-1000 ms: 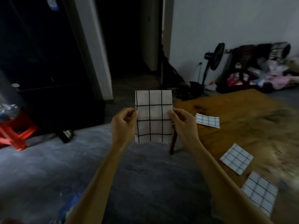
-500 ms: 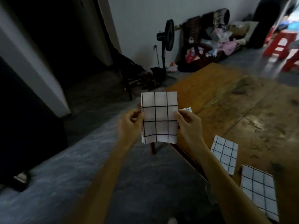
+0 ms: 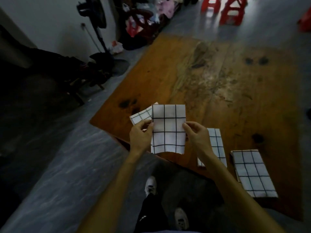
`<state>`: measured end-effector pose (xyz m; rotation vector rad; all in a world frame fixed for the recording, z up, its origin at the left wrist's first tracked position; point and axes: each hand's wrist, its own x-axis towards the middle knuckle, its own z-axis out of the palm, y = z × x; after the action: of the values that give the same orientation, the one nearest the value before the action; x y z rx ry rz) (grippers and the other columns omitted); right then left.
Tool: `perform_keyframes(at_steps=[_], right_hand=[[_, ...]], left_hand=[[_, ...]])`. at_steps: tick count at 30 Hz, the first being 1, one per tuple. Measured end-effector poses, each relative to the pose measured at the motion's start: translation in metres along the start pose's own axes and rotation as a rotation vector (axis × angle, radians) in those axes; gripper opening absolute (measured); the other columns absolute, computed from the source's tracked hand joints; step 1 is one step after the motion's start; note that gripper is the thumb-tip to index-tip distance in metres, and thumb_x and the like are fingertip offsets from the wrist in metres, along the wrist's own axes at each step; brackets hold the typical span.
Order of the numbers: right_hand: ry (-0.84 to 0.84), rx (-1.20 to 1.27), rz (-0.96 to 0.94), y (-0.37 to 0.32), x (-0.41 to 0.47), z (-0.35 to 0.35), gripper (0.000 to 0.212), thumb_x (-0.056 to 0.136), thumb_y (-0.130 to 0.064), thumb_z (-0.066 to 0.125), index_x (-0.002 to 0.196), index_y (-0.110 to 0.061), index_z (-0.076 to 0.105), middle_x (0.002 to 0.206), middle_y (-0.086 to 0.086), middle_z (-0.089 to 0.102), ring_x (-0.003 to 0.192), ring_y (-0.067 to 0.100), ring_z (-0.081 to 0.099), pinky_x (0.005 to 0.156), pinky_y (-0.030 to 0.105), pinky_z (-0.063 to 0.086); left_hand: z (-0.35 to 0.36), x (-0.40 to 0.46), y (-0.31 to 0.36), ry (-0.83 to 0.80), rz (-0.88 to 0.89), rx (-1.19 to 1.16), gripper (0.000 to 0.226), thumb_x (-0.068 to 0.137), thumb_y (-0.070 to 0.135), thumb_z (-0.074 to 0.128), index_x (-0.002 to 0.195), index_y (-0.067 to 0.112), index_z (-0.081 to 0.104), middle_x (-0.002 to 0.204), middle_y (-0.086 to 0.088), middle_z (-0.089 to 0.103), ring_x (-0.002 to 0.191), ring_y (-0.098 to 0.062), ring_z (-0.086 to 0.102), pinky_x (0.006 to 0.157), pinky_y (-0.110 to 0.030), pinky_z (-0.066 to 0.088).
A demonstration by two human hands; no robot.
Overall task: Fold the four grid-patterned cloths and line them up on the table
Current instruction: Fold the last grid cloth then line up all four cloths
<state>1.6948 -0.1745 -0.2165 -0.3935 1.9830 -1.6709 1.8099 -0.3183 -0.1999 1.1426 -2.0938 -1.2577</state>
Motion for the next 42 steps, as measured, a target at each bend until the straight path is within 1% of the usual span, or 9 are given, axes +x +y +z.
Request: perform_keyframes(at_steps=[4, 9, 12, 17, 21, 25, 30, 35, 42], right_hand=[[0.155, -0.088, 0.08, 0.026, 0.025, 0.012, 0.027, 0.094, -0.025, 0.057, 0.118, -0.014, 0.061, 0.107, -0.005, 0.063, 0.099, 0.011, 0.062, 0.085, 0.036, 0.057], [0.259, -0.138, 0.215, 0.05, 0.039, 0.035, 0.036, 0.095, -0.024, 0.056, 0.129, -0.014, 0.056, 0.115, -0.005, 0.059, 0.102, 0.007, 0.056, 0.078, 0.02, 0.051], [0.313, -0.146, 0.273, 0.06, 0.045, 0.043, 0.037, 0.095, -0.023, 0.056, 0.13, -0.014, 0.054, 0.117, -0.005, 0.059, 0.099, 0.004, 0.055, 0.075, 0.017, 0.049], [0.375, -0.248, 0.366, 0.074, 0.054, 0.042, 0.039, 0.095, -0.019, 0.055, 0.132, -0.009, 0.053, 0.129, 0.006, 0.059, 0.105, 0.009, 0.051, 0.086, 0.025, 0.046], [0.396, -0.312, 0.449, 0.088, 0.063, 0.043, 0.045, 0.094, -0.021, 0.056, 0.138, -0.01, 0.047, 0.136, 0.007, 0.054, 0.12, 0.017, 0.05, 0.095, 0.03, 0.043], [0.425, -0.321, 0.438, 0.096, 0.069, 0.046, 0.041, 0.094, -0.02, 0.056, 0.134, -0.014, 0.051, 0.13, 0.005, 0.058, 0.104, 0.007, 0.049, 0.087, 0.025, 0.043], [0.421, -0.413, 0.414, 0.102, 0.083, 0.054, 0.038, 0.095, -0.02, 0.053, 0.133, -0.017, 0.051, 0.129, 0.004, 0.057, 0.112, 0.015, 0.055, 0.092, 0.029, 0.047], [0.431, -0.468, 0.369, 0.106, 0.096, 0.061, 0.033, 0.096, -0.023, 0.052, 0.129, -0.018, 0.054, 0.121, 0.002, 0.059, 0.107, 0.015, 0.057, 0.09, 0.034, 0.052], [0.484, -0.51, 0.255, 0.099, 0.096, 0.068, 0.03, 0.092, -0.015, 0.053, 0.122, -0.018, 0.057, 0.117, 0.0, 0.057, 0.101, 0.011, 0.056, 0.084, 0.025, 0.049]], left_hand=[[0.023, 0.041, -0.023, -0.148, -0.019, -0.018, 0.017, 0.093, 0.02, 0.057, 0.107, 0.012, 0.064, 0.098, 0.002, 0.063, 0.09, -0.009, 0.059, 0.077, -0.025, 0.052], [0.047, 0.084, -0.058, -0.317, -0.099, -0.013, 0.018, 0.093, 0.017, 0.057, 0.11, 0.013, 0.063, 0.101, 0.001, 0.063, 0.09, -0.007, 0.057, 0.077, -0.021, 0.05], [0.062, 0.102, -0.073, -0.418, -0.096, 0.02, 0.02, 0.093, 0.017, 0.057, 0.112, 0.012, 0.063, 0.106, -0.002, 0.064, 0.094, -0.009, 0.056, 0.078, -0.02, 0.045], [0.084, 0.119, -0.087, -0.544, -0.075, 0.079, 0.032, 0.092, 0.02, 0.057, 0.123, 0.012, 0.06, 0.118, -0.003, 0.064, 0.104, -0.01, 0.056, 0.084, -0.02, 0.045], [0.093, 0.13, -0.092, -0.537, -0.076, 0.129, 0.037, 0.092, 0.018, 0.057, 0.128, 0.012, 0.056, 0.123, -0.005, 0.062, 0.111, -0.013, 0.056, 0.091, -0.024, 0.045], [0.1, 0.133, -0.09, -0.549, -0.065, 0.172, 0.036, 0.092, 0.015, 0.057, 0.128, 0.011, 0.055, 0.123, -0.006, 0.062, 0.109, -0.013, 0.056, 0.088, -0.022, 0.044], [0.11, 0.134, -0.09, -0.533, -0.084, 0.224, 0.035, 0.089, 0.011, 0.059, 0.124, 0.012, 0.058, 0.116, -0.005, 0.064, 0.104, -0.014, 0.058, 0.086, -0.023, 0.045], [0.112, 0.14, -0.09, -0.479, -0.075, 0.277, 0.032, 0.088, 0.008, 0.058, 0.12, 0.01, 0.06, 0.111, -0.006, 0.065, 0.092, -0.007, 0.052, 0.078, -0.021, 0.042], [0.1, 0.153, -0.083, -0.387, -0.037, 0.307, 0.026, 0.091, 0.019, 0.057, 0.116, 0.015, 0.062, 0.101, 0.003, 0.062, 0.092, -0.01, 0.058, 0.073, -0.018, 0.045]])
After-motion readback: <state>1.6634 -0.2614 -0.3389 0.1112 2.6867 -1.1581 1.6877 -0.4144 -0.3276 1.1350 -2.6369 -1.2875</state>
